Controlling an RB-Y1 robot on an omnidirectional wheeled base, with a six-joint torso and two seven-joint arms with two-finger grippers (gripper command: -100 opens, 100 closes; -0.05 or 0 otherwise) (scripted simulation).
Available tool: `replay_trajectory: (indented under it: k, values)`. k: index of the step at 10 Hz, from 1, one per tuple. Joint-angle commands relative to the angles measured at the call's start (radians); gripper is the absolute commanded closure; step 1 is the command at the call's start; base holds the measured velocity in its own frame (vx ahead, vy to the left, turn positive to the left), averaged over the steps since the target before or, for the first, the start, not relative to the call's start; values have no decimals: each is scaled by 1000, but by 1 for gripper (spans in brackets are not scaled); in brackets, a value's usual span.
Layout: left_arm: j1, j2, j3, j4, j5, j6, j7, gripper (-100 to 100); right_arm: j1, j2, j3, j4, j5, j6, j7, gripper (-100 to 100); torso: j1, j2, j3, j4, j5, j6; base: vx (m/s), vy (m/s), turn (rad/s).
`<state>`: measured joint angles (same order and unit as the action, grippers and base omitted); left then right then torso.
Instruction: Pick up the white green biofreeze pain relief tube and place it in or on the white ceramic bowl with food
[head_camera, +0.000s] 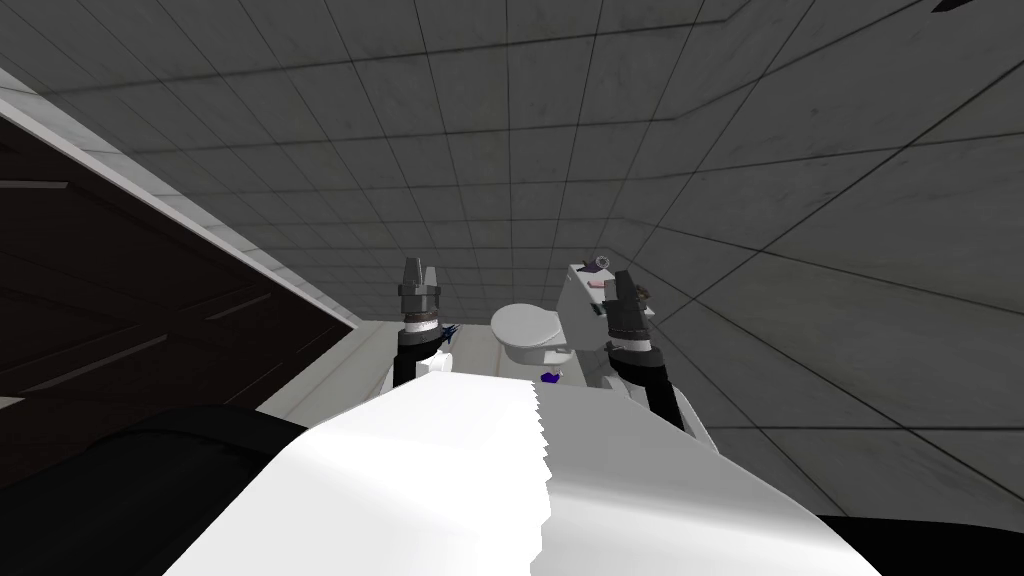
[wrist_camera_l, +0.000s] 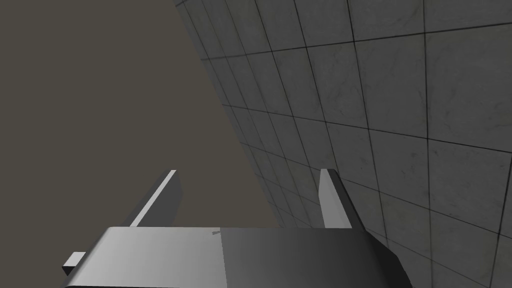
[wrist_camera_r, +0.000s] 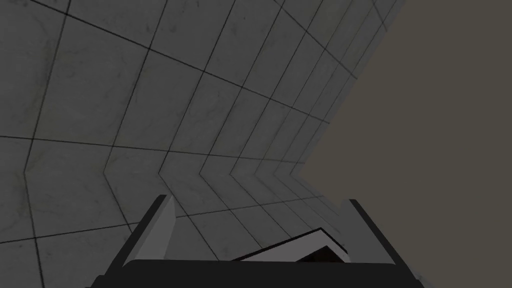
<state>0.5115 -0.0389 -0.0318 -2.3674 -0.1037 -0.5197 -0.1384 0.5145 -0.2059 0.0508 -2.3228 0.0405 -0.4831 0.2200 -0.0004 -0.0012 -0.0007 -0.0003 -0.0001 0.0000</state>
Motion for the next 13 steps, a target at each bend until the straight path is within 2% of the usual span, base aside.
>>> replay_trajectory:
  k: [1, 3, 4, 7, 8, 10, 11, 13]
  values:
    - [0, 0, 0, 0, 0, 0, 0, 0, 0, -45, -7, 11, 50, 17, 36, -100, 0, 0, 0, 0, 0, 0, 24, 2, 5]
    - [0, 0, 0, 0, 0, 0, 0, 0, 3, -100, -14, 30, 113, 30, 84, -100, 0, 0, 0, 0, 0, 0, 26, 1, 5]
    - [0, 0, 0, 0, 0, 0, 0, 0, 3, -100, -14, 30, 120, 30, 84, -100, 0, -1, 0, 0, 0, 0, 19, -3, 2]
    - [0, 0, 0, 0, 0, 0, 0, 0, 9, -185, -26, 61, 219, 52, 162, -100, 0, 0, 0, 0, 0, 0, 24, -1, 7]
    - [0, 0, 0, 0, 0, 0, 0, 0, 9, -185, -26, 61, 235, 52, 162, -100, 0, -1, 0, 0, 0, 0, 21, 0, 2]
    - [0, 0, 0, 0, 0, 0, 0, 0, 14, -245, -33, 85, 302, 68, 217, -100, 0, 0, 0, 0, 0, 0, 18, 1, 3]
    - [0, 0, 0, 0, 0, 0, 0, 0, 14, -245, -33, 85, 316, 68, 217, -100, 0, 0, 0, 0, 0, 0, 9, 1, -4]
    - [0, 0, 0, 0, 0, 0, 0, 0, 18, -309, -41, 112, 381, 84, 273, -100, 0, 0, 0, 0, 0, 0, 13, -1, 0]
